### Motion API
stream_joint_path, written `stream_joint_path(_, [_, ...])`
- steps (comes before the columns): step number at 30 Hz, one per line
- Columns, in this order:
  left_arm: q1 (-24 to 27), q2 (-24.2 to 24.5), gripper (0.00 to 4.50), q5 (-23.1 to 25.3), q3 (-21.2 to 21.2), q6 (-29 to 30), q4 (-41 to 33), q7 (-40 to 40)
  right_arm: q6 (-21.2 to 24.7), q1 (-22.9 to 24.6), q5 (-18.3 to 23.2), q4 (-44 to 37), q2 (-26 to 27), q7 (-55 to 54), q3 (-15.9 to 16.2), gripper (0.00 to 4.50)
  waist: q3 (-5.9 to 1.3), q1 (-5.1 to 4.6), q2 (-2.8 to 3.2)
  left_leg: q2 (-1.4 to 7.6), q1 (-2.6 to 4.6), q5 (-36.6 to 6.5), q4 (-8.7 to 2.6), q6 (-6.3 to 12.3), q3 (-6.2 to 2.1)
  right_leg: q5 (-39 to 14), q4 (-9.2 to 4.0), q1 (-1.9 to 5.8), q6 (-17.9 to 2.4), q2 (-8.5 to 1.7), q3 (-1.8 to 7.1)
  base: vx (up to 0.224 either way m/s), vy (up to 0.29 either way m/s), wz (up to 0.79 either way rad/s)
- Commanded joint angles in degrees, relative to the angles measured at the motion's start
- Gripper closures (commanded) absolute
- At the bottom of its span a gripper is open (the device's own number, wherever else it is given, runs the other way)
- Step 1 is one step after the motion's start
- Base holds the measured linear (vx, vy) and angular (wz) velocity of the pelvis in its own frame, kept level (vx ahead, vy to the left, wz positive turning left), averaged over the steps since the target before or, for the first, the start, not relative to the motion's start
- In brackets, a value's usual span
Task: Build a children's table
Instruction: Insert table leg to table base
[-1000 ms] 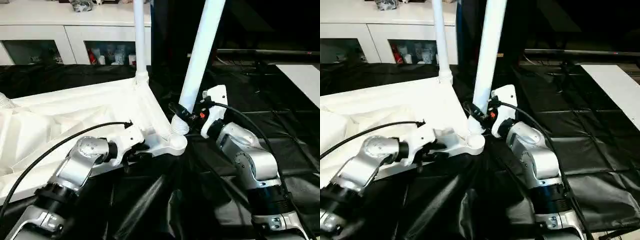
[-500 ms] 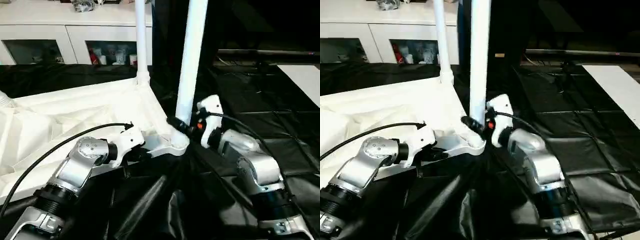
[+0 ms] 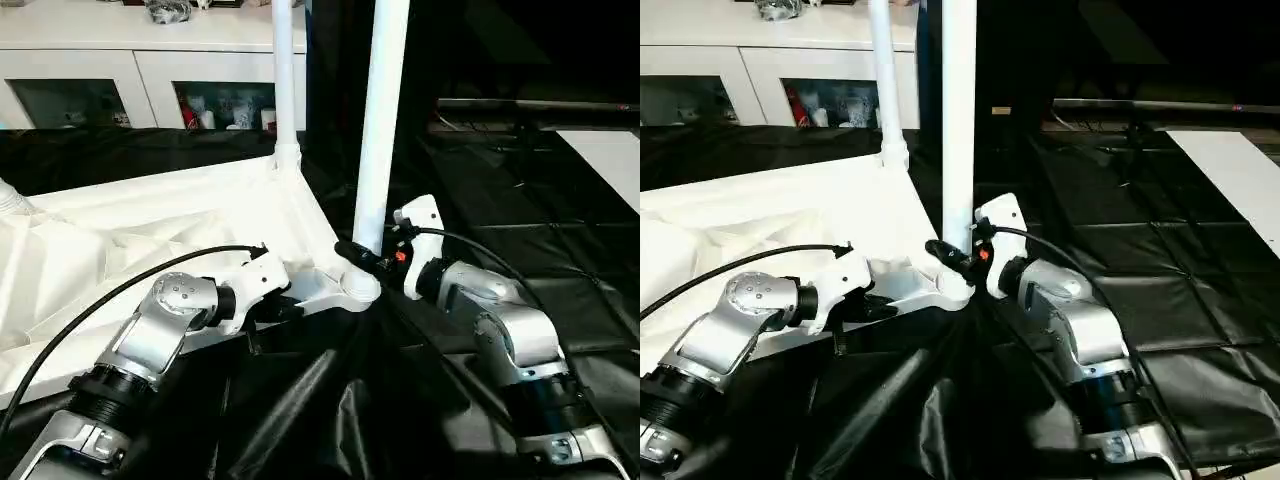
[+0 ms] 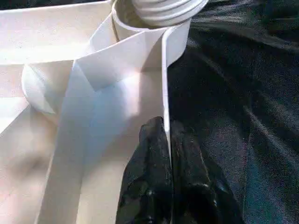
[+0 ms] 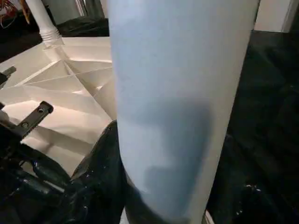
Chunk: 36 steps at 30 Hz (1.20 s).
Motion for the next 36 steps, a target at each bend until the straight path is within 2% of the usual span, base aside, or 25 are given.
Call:
stream_joint_path(1, [0.0,-0.3,4.5,0.4,-0.9,0.2,1.2,0.3,-1.4,-1.0,0.1,1.2,0.3,0.3,-0.6,2.65,-3.44,-0.01,0.38,3.02,0.02,-9.8,-4.27,0.26,-1.26,-15.9,-5.27,3.01,-8.5,-5.25,3.63,0.0,0.0,0.0])
stream_joint_path(8, [-0.4,-0.2,4.5,0.3,-0.7,-0.2,1.9,0.2,-5.7,-1.4,-0.4,6.6,1.8,0.4,-1.2,2.65,-3.46,-0.01,0.51,3.02,0.01,-10.2,-4.31,0.17,-1.26,-15.9,-5.34,3.04,-8.5,-5.29,3.61,0.0,0.0,0.0])
stream_joint_path(12, [-0.5,-0.2,4.5,0.3,-0.7,-0.3,2.2,0.2,-6.9,-1.1,-0.2,8.7,2.3,0.6,-1.7,2.65,-3.35,-0.01,0.49,3.04,0.04,-10.9,-4.39,0.2,-1.3,-17.9,-5.53,3.0,-8.2,-5.33,3.62,0.0,0.0,0.0])
stream_joint_path(17, [-0.9,-0.3,4.5,0.2,-0.4,-0.4,2.4,0.5,-9.7,0.5,1.4,12.0,3.4,1.5,-3.8,2.65,-3.38,-0.04,0.64,3.16,0.08,-11.4,-4.44,0.23,-1.34,-17.8,-5.59,2.92,-8.7,-5.47,3.65,0.0,0.0,0.0])
stream_joint_path(19, [-1.1,-0.3,4.5,0.1,-0.2,-0.4,2.7,0.6,-10.8,1.6,2.3,13.0,4.1,2.0,-4.9,2.65,-3.39,0.05,1.0,3.17,0.04,-11.3,-4.47,0.29,-1.41,-16.6,-5.42,2.97,-9.0,-5.43,3.63,0.0,0.0,0.0])
stream_joint_path(22, [-1.3,-0.3,4.5,0.0,-0.1,-0.6,3.0,0.7,-12.6,3.1,3.2,14.4,4.9,2.5,-6.0,2.65,-3.39,0.09,0.94,3.18,0.08,-12.2,-4.51,0.48,-1.35,-16.5,-5.59,2.97,-9.3,-5.47,3.62,0.0,0.0,0.0])
stream_joint_path(24, [-1.6,-0.3,4.5,0.0,0.1,-0.8,3.5,0.8,-14.1,4.1,3.4,15.3,5.5,2.7,-6.4,2.65,-3.23,0.14,1.4,3.1,0.13,-13.1,-4.58,0.39,-1.4,-18.3,-5.83,2.83,-9.1,-5.47,3.55,0.0,0.0,0.0])
stream_joint_path(28, [-2.1,-0.4,4.5,0.1,0.3,-1.2,4.4,1.0,-18.5,5.6,3.3,17.2,6.5,3.1,-7.1,2.65,-3.09,0.19,1.5,3.07,0.16,-14.1,-4.7,0.52,-1.49,-21.7,-6.26,2.76,-8.2,-5.54,3.53,0.0,0.0,0.0])
stream_joint_path(31, [-2.2,-0.5,4.5,0.1,0.4,-1.3,4.7,1.2,-21.2,6.4,2.5,17.7,6.8,3.3,-7.0,2.65,-3.04,0.19,1.65,3.21,0.23,-14.7,-4.82,0.58,-1.55,-22.1,-6.36,2.62,-8.1,-5.55,3.51,0.0,0.0,0.0])
stream_joint_path(34, [-2.3,-0.5,4.5,0.2,0.4,-1.7,5.0,1.5,-27.7,8.4,-1.5,18.5,6.4,3.1,-4.5,2.65,-2.88,0.21,1.75,3.19,0.13,-14.7,-4.98,0.74,-1.55,-21.4,-6.41,2.62,-8.1,-5.54,3.5,0.0,0.0,0.0])
stream_joint_path(36, [-2.3,-0.5,4.5,0.2,0.4,-1.7,5.1,1.5,-28.6,8.7,-2.0,18.7,6.5,3.1,-4.2,2.65,-2.81,0.2,1.72,3.14,0.14,-15.1,-5.02,0.86,-1.57,-22.4,-6.48,2.61,-7.9,-5.51,3.49,0.0,0.0,0.0])
